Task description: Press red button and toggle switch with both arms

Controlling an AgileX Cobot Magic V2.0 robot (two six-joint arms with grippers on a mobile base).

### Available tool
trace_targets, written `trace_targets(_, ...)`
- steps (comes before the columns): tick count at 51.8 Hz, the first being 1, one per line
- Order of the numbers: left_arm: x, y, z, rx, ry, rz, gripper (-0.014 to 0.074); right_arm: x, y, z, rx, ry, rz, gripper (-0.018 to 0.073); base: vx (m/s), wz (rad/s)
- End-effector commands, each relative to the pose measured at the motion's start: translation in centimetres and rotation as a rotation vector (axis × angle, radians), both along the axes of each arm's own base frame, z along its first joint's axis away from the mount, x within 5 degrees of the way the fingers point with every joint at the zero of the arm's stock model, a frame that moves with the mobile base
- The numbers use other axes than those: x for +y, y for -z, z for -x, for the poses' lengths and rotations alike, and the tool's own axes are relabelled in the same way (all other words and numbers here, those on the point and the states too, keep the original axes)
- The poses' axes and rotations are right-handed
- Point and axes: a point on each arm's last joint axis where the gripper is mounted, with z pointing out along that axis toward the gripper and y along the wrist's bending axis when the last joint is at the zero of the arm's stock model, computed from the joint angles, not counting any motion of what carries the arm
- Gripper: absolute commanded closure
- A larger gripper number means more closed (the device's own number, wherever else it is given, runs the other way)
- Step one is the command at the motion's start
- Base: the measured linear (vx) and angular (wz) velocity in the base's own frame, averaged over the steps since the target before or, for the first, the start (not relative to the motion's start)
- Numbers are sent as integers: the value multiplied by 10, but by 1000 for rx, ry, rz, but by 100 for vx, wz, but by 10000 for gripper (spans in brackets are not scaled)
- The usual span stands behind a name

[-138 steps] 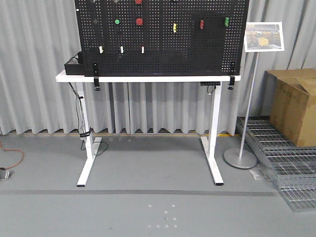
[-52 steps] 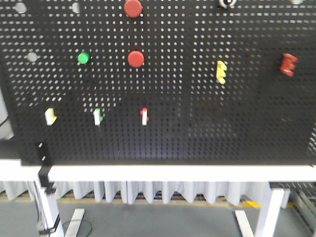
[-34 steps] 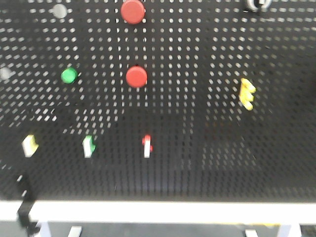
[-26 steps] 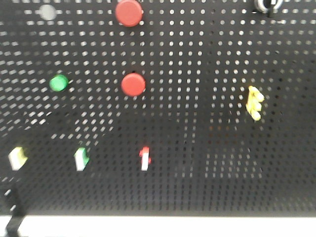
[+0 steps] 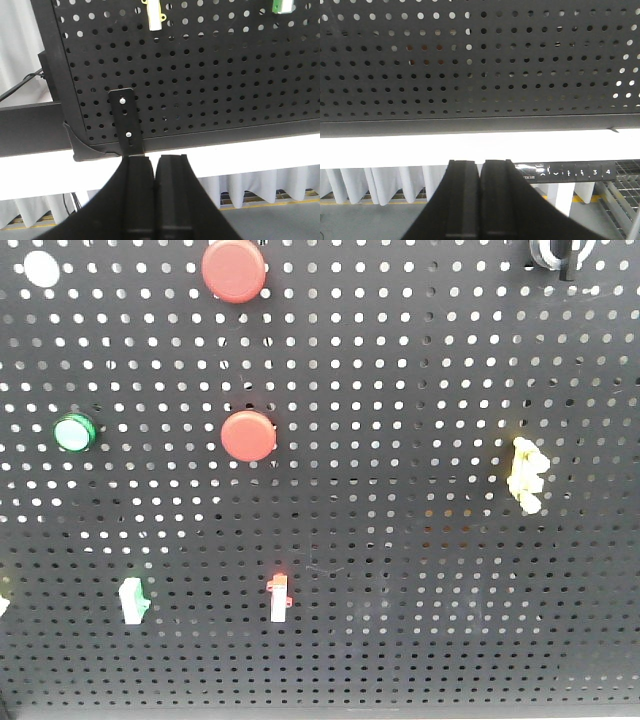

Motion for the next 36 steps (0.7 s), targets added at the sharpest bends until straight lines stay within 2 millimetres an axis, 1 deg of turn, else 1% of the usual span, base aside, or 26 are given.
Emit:
trace_targets(1,0,4,0,-57,-4,13,595,-1,-4,0,-85,7,11,562,1,-1)
trace_targets(12,0,4,0,-57,-4,13,595,-1,-4,0,-85,7,11,562,0,0)
trace_targets(23,0,4,0,-57,-4,13,595,-1,-9,0,-133,8,8,562,0,0)
trace_targets(26,0,4,0,-59,-5,13,595,0,-12,0,-168,9,-15,562,0,0)
trace_targets(30,0,4,0,-62,-5,13,595,-1,-18,0,-235,13,-104,562,0,0)
trace_targets(33,0,2,0,-77,-6,14,595,-2,-25,1,-318,21,-184,562,0,0)
trace_targets(36,1,-4,0,-122,-8,19,595,-4,-33,3,-419,32,-225,562,0,0)
